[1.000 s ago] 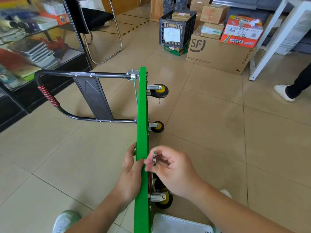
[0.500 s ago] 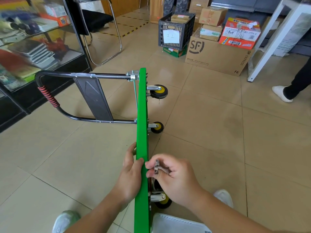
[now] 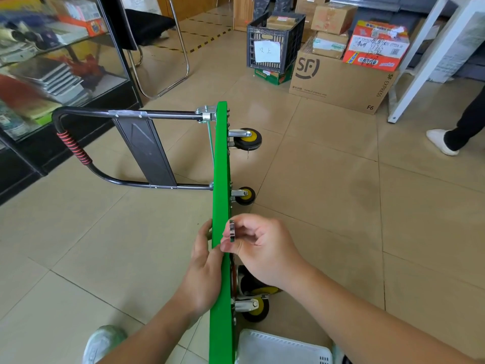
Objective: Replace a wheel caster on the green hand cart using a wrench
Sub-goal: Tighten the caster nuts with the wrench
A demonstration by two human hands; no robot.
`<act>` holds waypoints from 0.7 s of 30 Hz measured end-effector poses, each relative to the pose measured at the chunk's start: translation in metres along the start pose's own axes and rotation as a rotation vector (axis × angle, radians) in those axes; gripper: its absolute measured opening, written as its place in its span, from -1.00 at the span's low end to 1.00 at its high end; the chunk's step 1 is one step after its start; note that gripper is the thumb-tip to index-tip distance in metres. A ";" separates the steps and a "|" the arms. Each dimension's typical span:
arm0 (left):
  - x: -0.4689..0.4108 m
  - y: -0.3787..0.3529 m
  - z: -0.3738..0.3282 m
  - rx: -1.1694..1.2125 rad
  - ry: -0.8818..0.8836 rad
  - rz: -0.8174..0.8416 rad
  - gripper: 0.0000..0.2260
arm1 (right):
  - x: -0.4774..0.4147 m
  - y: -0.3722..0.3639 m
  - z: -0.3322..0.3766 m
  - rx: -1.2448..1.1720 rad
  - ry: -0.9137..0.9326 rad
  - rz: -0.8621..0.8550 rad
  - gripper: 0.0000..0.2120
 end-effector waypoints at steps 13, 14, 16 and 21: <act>-0.003 -0.001 0.005 0.004 0.010 0.012 -0.54 | 0.032 0.019 -0.012 -0.132 0.122 -0.163 -0.82; -0.002 -0.002 0.004 0.005 0.008 0.013 -0.56 | 0.033 0.018 -0.011 -0.134 0.124 -0.150 -0.82; -0.003 -0.002 0.005 0.012 -0.002 0.015 -0.53 | 0.039 0.013 -0.013 -0.149 0.118 -0.108 -0.82; -0.002 -0.002 0.004 0.050 -0.001 0.005 -0.60 | 0.060 -0.001 -0.022 -0.060 0.204 -0.077 -0.85</act>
Point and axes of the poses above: each hand's wrist, its own x-axis away from the middle knuckle, its own y-axis out of the back of the hand, z = x × y, the point moved 7 cm from there along -x, towards the middle knuckle, and after that the axes turned 10 degrees about -x, right-handed, at the moved point
